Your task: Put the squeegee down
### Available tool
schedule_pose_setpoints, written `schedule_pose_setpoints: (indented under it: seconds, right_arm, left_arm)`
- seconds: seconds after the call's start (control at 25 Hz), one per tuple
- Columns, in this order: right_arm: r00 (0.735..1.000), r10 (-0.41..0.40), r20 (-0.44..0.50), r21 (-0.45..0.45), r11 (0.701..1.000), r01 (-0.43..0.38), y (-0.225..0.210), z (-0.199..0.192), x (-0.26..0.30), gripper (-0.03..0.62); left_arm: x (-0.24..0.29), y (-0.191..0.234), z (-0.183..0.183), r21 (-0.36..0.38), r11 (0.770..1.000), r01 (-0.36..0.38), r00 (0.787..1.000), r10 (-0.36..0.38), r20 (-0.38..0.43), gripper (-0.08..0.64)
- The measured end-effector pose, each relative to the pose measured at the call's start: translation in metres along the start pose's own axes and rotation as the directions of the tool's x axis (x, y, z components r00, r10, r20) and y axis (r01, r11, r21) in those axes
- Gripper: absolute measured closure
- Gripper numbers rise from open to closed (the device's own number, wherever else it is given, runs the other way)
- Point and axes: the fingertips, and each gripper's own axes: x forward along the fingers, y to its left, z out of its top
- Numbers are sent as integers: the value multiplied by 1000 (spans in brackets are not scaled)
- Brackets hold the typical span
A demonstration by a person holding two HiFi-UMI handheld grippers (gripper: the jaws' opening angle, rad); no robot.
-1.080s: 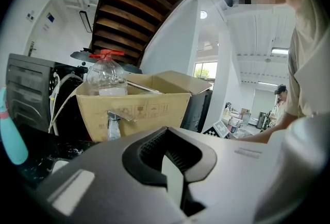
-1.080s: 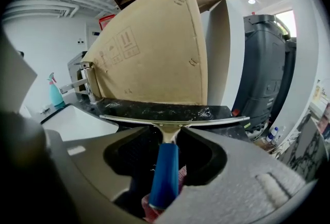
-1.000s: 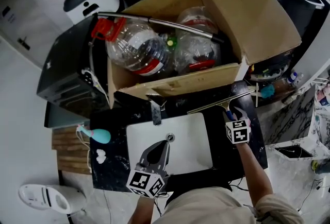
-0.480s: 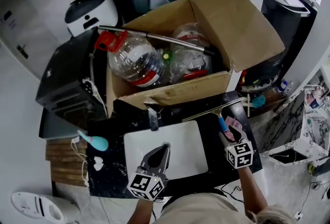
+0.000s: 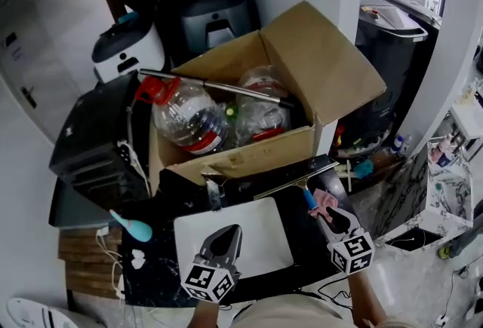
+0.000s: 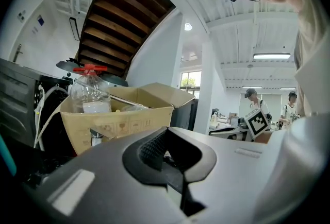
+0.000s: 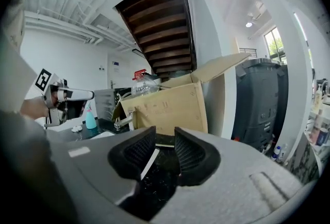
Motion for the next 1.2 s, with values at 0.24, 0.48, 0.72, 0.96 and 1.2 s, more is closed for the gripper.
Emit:
schedule_pose_setpoints:
  seconds: [0.24,0.48,0.72,0.96,1.2]
  right_arm:
    - [993,15,119,-34,999,-11,8,43,-25,547]
    - [980,33,197,-117,993,-10,22,77,-39,591]
    - [968,64,243,-134,991,-32,31,98,-44,591]
    - [963,88,255,-154,987,-49,39,107,-47,591]
    - [960,114,254,-169,983,-72,46,106,-45,591]
  left_arm:
    - [0,-5,18,28,1000,6,999,-7,40,545]
    - [-4,-5,37,61,998,-4,997,-1,71,545]
    - [-6,-10,40,77,997,5,997,-11,73,545]
    - [-8,-17,51,108,994,24,997,-33,76,545]
    - [-14,-15,52,131,991,-1,997,-10,79,545]
